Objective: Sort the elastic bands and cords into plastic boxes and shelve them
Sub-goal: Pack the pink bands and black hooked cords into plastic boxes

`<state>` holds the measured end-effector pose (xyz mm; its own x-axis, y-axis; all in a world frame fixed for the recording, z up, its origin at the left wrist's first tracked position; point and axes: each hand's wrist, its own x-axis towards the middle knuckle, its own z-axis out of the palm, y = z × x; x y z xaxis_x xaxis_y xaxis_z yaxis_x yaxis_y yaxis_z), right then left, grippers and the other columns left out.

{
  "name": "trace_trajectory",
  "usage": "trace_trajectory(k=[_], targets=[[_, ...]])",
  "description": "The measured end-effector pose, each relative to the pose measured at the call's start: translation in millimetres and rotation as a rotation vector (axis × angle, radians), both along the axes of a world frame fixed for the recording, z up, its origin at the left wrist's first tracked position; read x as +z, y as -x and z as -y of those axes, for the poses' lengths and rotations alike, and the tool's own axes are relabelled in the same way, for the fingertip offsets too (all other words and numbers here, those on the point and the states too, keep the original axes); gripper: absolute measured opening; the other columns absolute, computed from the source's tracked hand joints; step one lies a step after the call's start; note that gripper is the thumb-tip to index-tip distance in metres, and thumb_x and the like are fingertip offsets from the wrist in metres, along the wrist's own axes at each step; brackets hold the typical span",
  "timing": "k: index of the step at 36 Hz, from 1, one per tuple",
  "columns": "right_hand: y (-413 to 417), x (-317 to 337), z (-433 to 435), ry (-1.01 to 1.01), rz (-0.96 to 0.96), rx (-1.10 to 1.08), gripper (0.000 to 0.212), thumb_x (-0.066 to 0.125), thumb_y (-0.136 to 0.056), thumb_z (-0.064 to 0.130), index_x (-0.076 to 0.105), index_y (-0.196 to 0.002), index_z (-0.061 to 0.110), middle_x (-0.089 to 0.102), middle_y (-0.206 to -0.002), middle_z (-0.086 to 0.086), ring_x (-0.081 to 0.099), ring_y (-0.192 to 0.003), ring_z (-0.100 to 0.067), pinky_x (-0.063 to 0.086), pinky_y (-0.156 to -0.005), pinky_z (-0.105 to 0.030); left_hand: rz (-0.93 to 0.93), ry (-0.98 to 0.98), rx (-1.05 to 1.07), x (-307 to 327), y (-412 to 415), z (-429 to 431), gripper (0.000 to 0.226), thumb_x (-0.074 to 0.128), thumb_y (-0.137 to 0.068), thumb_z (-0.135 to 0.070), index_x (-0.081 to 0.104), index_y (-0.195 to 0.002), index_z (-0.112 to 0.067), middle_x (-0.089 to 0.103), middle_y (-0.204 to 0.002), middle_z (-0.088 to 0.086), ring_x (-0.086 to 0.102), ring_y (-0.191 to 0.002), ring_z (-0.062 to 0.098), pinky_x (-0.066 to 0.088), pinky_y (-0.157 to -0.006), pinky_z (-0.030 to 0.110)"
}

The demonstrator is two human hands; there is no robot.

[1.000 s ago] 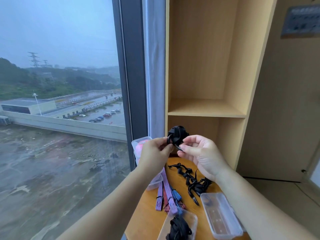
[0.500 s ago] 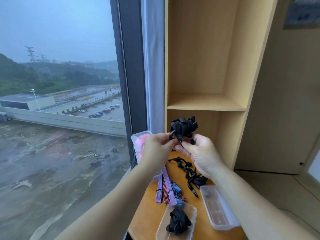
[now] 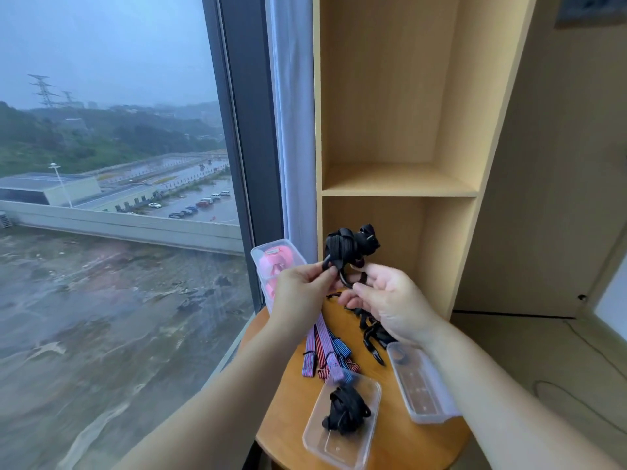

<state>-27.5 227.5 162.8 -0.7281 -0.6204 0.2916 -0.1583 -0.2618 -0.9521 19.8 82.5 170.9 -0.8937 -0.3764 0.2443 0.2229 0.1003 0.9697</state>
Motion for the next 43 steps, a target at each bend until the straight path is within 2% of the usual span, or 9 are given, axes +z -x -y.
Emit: trace_trajectory(k=[9,12,16,22,25,29,32,39,43], targets=[[4.8,-14.9,-3.2,-0.157,-0.161,-0.078,0.025,0.047,-0.1,0.002,0.062,-0.116,0.013,0.066,-0.072,-0.003,0.056,-0.054,-0.011,0.042,-0.052,-0.017,0.14,-0.098,-0.036,-29.1,4.4,-10.8,0.034,0.054,-0.1,-0.02,0.072,-0.072,-0.013,0.071,-0.065,0.008,0.07,-0.063,0.017,0.056,-0.072,0.031],[4.6,-17.2,-4.8,-0.205,-0.165,-0.107,0.022,0.046,-0.101,0.002,0.057,-0.12,0.008,0.066,-0.067,0.0,0.052,-0.048,-0.008,0.041,-0.052,-0.017,0.169,-0.226,-0.102,-37.8,1.5,-15.2,0.032,0.049,-0.102,-0.017,0.07,-0.085,0.003,0.072,-0.08,0.024,0.072,-0.074,0.029,0.059,-0.075,0.031],[-3.5,-23.2,-4.5,-0.2,-0.183,-0.106,0.038,0.048,-0.099,-0.001,0.059,-0.106,0.035,0.063,-0.065,0.0,0.05,-0.049,-0.007,0.042,-0.055,-0.022,0.144,-0.367,-0.115,-44.8,-3.2,-16.4,0.031,0.047,-0.102,-0.011,0.06,-0.1,0.017,0.066,-0.087,0.03,0.067,-0.071,0.028,0.059,-0.076,0.032],[-8.3,-47.1,-4.8,-0.393,-0.173,-0.087,0.025,0.054,-0.096,0.005,0.067,-0.104,0.025,0.056,-0.049,-0.002,0.045,-0.045,-0.007,0.038,-0.051,-0.018,0.249,-0.317,-0.178,-61.7,-15.6,-11.5,0.026,0.058,-0.096,-0.006,0.059,-0.11,0.016,0.064,-0.101,0.039,0.065,-0.083,0.036,0.057,-0.087,0.04],[-11.1,-64.9,-7.6,-0.545,-0.144,-0.052,0.016,0.066,-0.089,0.017,0.072,-0.104,0.015,0.059,-0.052,0.001,0.052,-0.05,-0.009,0.041,-0.056,-0.021,0.311,-0.219,-0.128,-79.4,-23.0,-3.7,0.013,0.059,-0.092,0.001,0.067,-0.096,0.01,0.072,-0.085,0.023,0.068,-0.073,0.03,0.06,-0.077,0.037],[-12.0,-84.2,-28.9,-0.738,0.014,-0.111,0.059,0.077,-0.063,0.052,0.066,-0.115,0.026,0.071,-0.078,0.001,0.065,-0.059,-0.008,0.049,-0.057,-0.025,0.436,0.059,-0.055,-113.4,-33.3,13.7,0.019,0.062,-0.092,-0.005,0.07,-0.076,-0.012,0.069,-0.067,0.007,0.068,-0.061,0.021,0.061,-0.068,0.035],[-11.6,-103.5,-41.9,-0.719,0.195,-0.164,0.08,0.078,-0.08,0.033,0.038,-0.147,0.015,0.062,-0.112,-0.003,0.072,-0.077,-0.015,0.053,-0.059,-0.02,0.492,0.209,-0.051,-141.3,-41.6,20.1,0.02,0.058,-0.091,-0.001,0.068,-0.08,-0.014,0.068,-0.063,0.003,0.064,-0.05,0.016,0.059,-0.06,0.032],[-22.0,-136.5,-35.9,-0.742,0.111,-0.099,0.041,0.07,-0.088,0.014,0.062,-0.128,0.017,0.063,-0.104,0.005,0.061,-0.081,-0.004,0.054,-0.074,-0.022,0.495,0.371,-0.057,-185.2,-52.0,9.5,0.032,0.057,-0.08,0.009,0.065,-0.074,-0.021,0.063,-0.059,-0.001,0.057,-0.049,0.014,0.052,-0.057,0.031],[-17.6,-153.8,-36.6,-0.821,0.044,-0.026,0.032,0.073,-0.082,0.009,0.069,-0.108,0.026,0.067,-0.108,-0.002,0.062,-0.085,-0.002,0.05,-0.092,-0.027,0.501,0.611,-0.049,-204.5,-53.2,12.7,0.012,0.069,-0.081,-0.003,0.071,-0.087,-0.014,0.053,-0.064,-0.017,0.048,-0.059,0.0,0.037,-0.055,0.009]])
